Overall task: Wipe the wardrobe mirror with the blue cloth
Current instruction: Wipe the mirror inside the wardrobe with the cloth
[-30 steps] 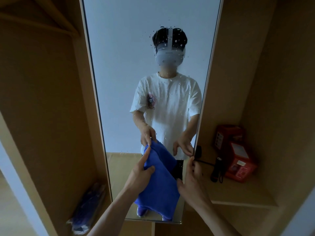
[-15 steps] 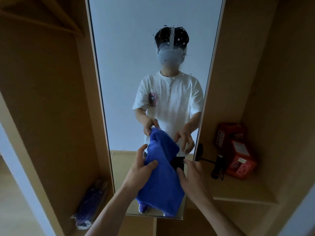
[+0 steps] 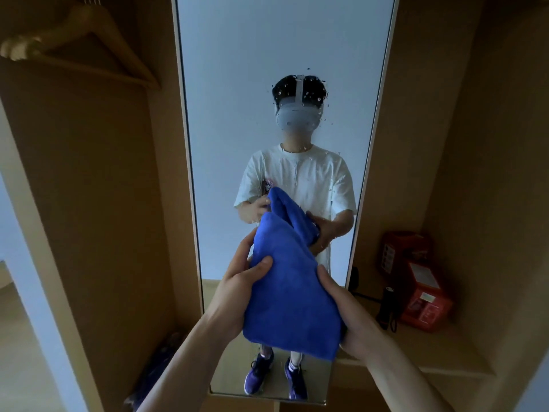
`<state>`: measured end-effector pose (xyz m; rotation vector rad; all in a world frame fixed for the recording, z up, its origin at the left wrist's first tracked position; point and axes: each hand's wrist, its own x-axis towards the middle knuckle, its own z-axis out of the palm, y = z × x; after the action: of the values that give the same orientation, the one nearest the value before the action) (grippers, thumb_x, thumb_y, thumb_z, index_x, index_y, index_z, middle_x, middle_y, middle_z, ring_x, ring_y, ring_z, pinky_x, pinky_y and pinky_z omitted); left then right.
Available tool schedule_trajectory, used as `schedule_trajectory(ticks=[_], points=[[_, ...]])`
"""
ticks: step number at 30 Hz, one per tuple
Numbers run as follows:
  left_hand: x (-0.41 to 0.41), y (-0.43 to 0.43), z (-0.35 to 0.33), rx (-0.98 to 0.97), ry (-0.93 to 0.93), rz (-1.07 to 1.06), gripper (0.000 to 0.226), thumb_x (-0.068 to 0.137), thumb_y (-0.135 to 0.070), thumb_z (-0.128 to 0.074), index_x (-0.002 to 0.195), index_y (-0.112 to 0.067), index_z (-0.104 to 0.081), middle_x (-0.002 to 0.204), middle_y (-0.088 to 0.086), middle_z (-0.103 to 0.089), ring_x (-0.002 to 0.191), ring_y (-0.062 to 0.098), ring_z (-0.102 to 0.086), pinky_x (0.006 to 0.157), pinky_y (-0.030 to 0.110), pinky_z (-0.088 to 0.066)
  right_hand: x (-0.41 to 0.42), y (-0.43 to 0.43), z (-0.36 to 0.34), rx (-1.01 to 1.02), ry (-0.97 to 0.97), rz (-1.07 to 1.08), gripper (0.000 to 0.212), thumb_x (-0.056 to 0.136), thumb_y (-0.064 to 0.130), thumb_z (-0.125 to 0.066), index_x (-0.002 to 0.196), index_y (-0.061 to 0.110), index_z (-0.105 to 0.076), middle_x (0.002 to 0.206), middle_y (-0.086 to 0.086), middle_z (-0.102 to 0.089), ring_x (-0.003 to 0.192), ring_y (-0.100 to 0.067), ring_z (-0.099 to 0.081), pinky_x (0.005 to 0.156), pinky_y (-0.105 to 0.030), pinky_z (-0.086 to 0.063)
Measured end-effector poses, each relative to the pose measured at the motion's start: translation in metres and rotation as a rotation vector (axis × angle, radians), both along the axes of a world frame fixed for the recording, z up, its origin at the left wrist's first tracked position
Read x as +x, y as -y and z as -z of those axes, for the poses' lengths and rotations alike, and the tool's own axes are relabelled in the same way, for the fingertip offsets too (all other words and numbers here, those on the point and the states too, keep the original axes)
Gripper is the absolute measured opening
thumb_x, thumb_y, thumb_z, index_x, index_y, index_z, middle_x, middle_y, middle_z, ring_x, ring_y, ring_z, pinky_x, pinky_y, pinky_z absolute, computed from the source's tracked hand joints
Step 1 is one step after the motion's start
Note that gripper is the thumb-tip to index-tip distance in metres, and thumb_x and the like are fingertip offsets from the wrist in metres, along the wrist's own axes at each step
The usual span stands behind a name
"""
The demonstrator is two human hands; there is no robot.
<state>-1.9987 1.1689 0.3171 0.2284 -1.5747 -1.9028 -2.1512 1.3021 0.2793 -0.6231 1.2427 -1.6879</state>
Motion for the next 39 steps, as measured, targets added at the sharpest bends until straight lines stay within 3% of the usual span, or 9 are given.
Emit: schedule_trajectory(ticks=[2, 7, 10, 13, 21, 26, 30, 34, 39], points=[[0.001, 0.002, -0.005, 0.015, -0.047, 0.002, 0.049, 0.1, -0.014, -0.06, 0.135, -0.048, -0.058, 0.136, -0.009, -0.066, 0.122, 0.022, -0.066, 0.101, 0.046, -0.054, 0.002, -0.002, -0.008, -0.052, 0.046, -0.022, 0.057, 0.077, 0.066, -0.076, 0.123, 0.031, -0.072, 0.132, -0.006, -0.068, 0.121, -0.028, -0.065, 0.089, -0.038, -0.059], [0.003, 0.0, -0.016, 0.008, -0.159, 0.069, 0.052, 0.095, -0.02, -0.064, 0.139, -0.047, -0.055, 0.14, -0.011, -0.063, 0.124, 0.02, -0.065, 0.09, 0.034, -0.059, 0.007, -0.005, -0.019, -0.11, 0.132, -0.103, 0.06, 0.083, 0.061, -0.074, 0.131, 0.026, -0.067, 0.142, -0.01, -0.061, 0.131, -0.03, -0.058, 0.102, -0.043, -0.053], [0.003, 0.001, -0.021, -0.019, -0.149, 0.071, 0.05, 0.099, -0.019, -0.062, 0.14, -0.046, -0.054, 0.142, -0.009, -0.062, 0.126, 0.02, -0.064, 0.096, 0.036, -0.058, 0.009, -0.006, -0.023, -0.137, 0.146, -0.124, 0.057, 0.087, 0.055, -0.074, 0.132, 0.02, -0.067, 0.141, -0.013, -0.061, 0.13, -0.033, -0.058, 0.101, -0.045, -0.053], [0.006, 0.006, -0.023, -0.014, -0.095, 0.056, 0.047, 0.1, -0.018, -0.06, 0.138, -0.045, -0.057, 0.139, -0.005, -0.065, 0.123, 0.023, -0.066, 0.092, 0.037, -0.06, 0.006, -0.006, -0.031, -0.243, 0.069, -0.007, 0.048, 0.089, 0.04, -0.076, 0.13, 0.018, -0.067, 0.134, -0.016, -0.065, 0.123, -0.037, -0.063, 0.09, -0.044, -0.058], [0.003, 0.008, -0.027, 0.01, -0.019, 0.109, 0.037, 0.096, -0.032, -0.07, 0.132, -0.031, -0.063, 0.135, 0.004, -0.068, 0.122, 0.027, -0.067, 0.091, 0.036, -0.06, 0.004, -0.004, -0.058, -0.371, -0.139, 0.177, 0.056, 0.077, 0.016, -0.083, 0.129, 0.021, -0.064, 0.126, -0.013, -0.07, 0.112, -0.036, -0.069, 0.078, -0.039, -0.061], [-0.007, 0.007, -0.035, -0.127, -0.072, -0.058, 0.04, 0.092, -0.024, -0.075, 0.129, -0.033, -0.063, 0.129, 0.002, -0.071, 0.118, 0.028, -0.069, 0.098, 0.052, -0.056, 0.0, -0.003, -0.063, -0.324, 0.055, 0.01, 0.04, 0.083, 0.023, -0.079, 0.121, 0.015, -0.072, 0.13, -0.021, -0.066, 0.116, -0.041, -0.066, 0.082, -0.046, -0.059], [-0.016, 0.005, -0.039, -0.217, -0.106, -0.161, 0.04, 0.095, -0.019, -0.072, 0.129, -0.036, -0.063, 0.126, -0.003, -0.071, 0.116, 0.023, -0.07, 0.097, 0.052, -0.057, -0.002, -0.002, -0.065, -0.301, 0.174, -0.161, 0.051, 0.084, 0.027, -0.081, 0.129, 0.008, -0.067, 0.136, -0.023, -0.061, 0.124, -0.043, -0.061, 0.091, -0.05, -0.056], [-0.02, 0.004, -0.039, -0.264, -0.115, -0.176, 0.043, 0.094, -0.019, -0.07, 0.132, -0.034, -0.061, 0.129, -0.003, -0.07, 0.119, 0.022, -0.068, 0.099, 0.05, -0.056, -0.009, 0.001, -0.071, -0.25, 0.061, -0.086, 0.065, 0.062, 0.008, -0.09, 0.124, 0.008, -0.07, 0.125, -0.025, -0.068, 0.111, -0.044, -0.067, 0.08, -0.05, -0.06], [-0.03, -0.001, -0.047, -0.31, -0.092, -0.23, 0.044, 0.089, -0.027, -0.075, 0.129, -0.036, -0.061, 0.124, -0.006, -0.072, 0.115, 0.018, -0.069, 0.098, 0.048, -0.056, -0.017, -0.006, -0.088, -0.262, -0.118, 0.103, 0.045, 0.062, 0.004, -0.082, 0.105, 0.015, -0.077, 0.113, -0.02, -0.074, 0.102, -0.04, -0.072, 0.076, -0.046, -0.061]])
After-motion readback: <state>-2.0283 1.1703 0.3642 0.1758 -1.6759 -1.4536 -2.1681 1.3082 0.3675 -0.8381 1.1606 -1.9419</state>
